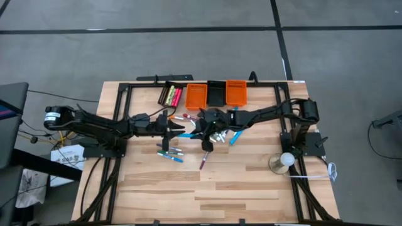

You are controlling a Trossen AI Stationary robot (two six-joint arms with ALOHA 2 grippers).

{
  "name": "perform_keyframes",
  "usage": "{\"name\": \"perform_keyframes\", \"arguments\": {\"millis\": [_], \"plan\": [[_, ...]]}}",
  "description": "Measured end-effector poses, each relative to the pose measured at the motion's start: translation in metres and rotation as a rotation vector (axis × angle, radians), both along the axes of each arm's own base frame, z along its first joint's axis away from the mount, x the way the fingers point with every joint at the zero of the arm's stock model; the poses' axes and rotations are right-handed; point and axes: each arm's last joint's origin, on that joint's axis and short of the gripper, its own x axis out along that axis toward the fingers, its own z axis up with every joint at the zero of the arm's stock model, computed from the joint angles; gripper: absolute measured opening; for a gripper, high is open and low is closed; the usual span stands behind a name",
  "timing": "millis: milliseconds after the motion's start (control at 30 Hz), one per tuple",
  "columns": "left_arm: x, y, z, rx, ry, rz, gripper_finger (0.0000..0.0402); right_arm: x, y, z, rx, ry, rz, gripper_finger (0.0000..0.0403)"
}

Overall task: Pick & Place Markers
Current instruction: Put the left big blue highlighter pen into the left black basket

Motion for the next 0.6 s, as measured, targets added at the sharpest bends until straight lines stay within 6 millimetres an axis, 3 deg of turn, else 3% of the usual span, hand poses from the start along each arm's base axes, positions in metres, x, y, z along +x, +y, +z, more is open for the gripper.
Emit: {"name": "perform_keyframes", "arguments": {"millis": [267,433,600], "plan": [[0.0,-0.011,0.001,0.097,-0.01,-0.072,0.0086,-0.003,0.01,0.013,0.049,-0.046,0.061,0.0056],[0.0,-0.011,-0.002,0.119,0.024,-0.056,0.0086,-0.003,0.019,0.023,0.11,-0.094,0.189,0.0057],[0.0,-0.01,0.0,0.129,0.005,-0.046,0.0086,-0.005,0.029,0.018,0.155,-0.052,0.254,0.0057]]}}
